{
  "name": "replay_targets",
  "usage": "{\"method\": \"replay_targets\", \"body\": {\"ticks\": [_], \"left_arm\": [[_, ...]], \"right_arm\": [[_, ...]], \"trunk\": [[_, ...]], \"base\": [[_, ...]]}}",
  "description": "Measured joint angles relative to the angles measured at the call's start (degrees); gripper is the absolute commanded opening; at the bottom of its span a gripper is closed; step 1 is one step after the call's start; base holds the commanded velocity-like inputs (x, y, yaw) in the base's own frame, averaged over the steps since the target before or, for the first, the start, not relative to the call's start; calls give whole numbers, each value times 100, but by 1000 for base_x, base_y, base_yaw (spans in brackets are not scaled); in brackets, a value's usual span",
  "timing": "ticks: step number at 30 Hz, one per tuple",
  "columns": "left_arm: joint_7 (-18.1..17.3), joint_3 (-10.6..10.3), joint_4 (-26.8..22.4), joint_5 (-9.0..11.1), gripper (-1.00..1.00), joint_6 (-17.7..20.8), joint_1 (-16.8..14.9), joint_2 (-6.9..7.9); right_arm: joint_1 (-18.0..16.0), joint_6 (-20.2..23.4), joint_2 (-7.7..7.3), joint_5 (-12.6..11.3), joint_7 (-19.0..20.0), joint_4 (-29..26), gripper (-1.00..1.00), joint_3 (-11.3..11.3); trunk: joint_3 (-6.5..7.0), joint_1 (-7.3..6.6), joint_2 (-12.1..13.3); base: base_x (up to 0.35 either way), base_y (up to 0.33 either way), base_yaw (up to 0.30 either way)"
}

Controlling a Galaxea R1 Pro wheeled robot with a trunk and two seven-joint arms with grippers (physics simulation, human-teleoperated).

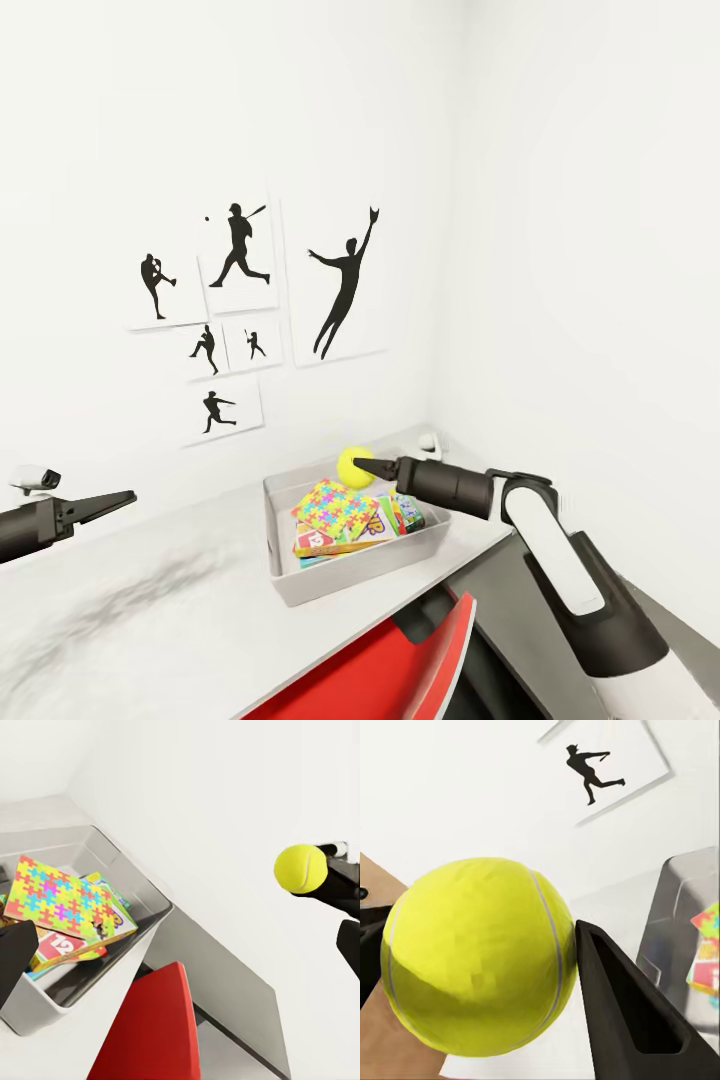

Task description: Put all the toys in the child's room - the three board games (two on the bed and one on the table), the two jigsaw puzzles on the table, and the tennis ball on the table - inside the toy box on the table in the child's room.

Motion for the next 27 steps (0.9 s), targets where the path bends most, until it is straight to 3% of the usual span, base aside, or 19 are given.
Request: {"method": "replay_targets", "body": {"ticks": [2,6,8,10,13,14,17,20,21,23,24,26,27], "left_arm": [[5,-3,3,0,100,0,0,-3],[12,-3,2,1,100,2,0,-12],[20,-4,2,5,100,3,0,-20],[56,-7,1,5,100,3,0,-47],[378,-13,-1,15,100,5,-2,-179],[484,-14,-2,21,100,4,-2,-227],[1141,-14,2,58,100,2,-7,-657],[2013,65,107,182,100,55,-19,-1293],[2219,122,155,235,100,74,-20,-1431],[3014,523,449,518,100,298,-27,-1951],[3203,657,550,584,100,408,-26,-2086],[3728,1152,1048,783,100,1032,-32,-2507],[3813,1291,1194,812,100,1225,-30,-2587]], "right_arm": [[-101,44,148,221,-313,4,-100,16],[-679,393,664,490,-1132,182,-100,29],[-1102,637,1071,526,-1948,627,-100,35],[-1417,749,1380,532,-2575,1018,-100,35],[-1827,841,1754,536,-3404,1558,-100,38],[-1879,846,1774,544,-3527,1636,-100,39],[-2019,842,1775,538,-3876,1870,-100,41],[-2069,830,1775,543,-3995,1998,-100,30],[-2074,829,1775,545,-4008,2014,-100,27],[-2089,826,1775,549,-4039,2060,-100,17],[-2092,825,1775,549,-4043,2075,-100,15],[-2107,824,1775,554,-4053,2154,-100,10],[-2110,823,1775,552,-4055,2173,-100,9]], "trunk": [[0,0,0],[0,0,0],[1,0,1],[1,0,1],[1,0,1],[0,0,1],[0,1,2],[1,0,0],[0,1,2],[1,1,2],[0,1,1],[1,1,2],[0,0,0]], "base": [[0,0,0],[0,0,0],[0,0,0],[0,0,0],[0,0,0],[0,0,0],[0,0,0],[0,0,0],[0,0,0],[0,0,0],[0,0,0],[0,0,0],[0,0,0]]}}
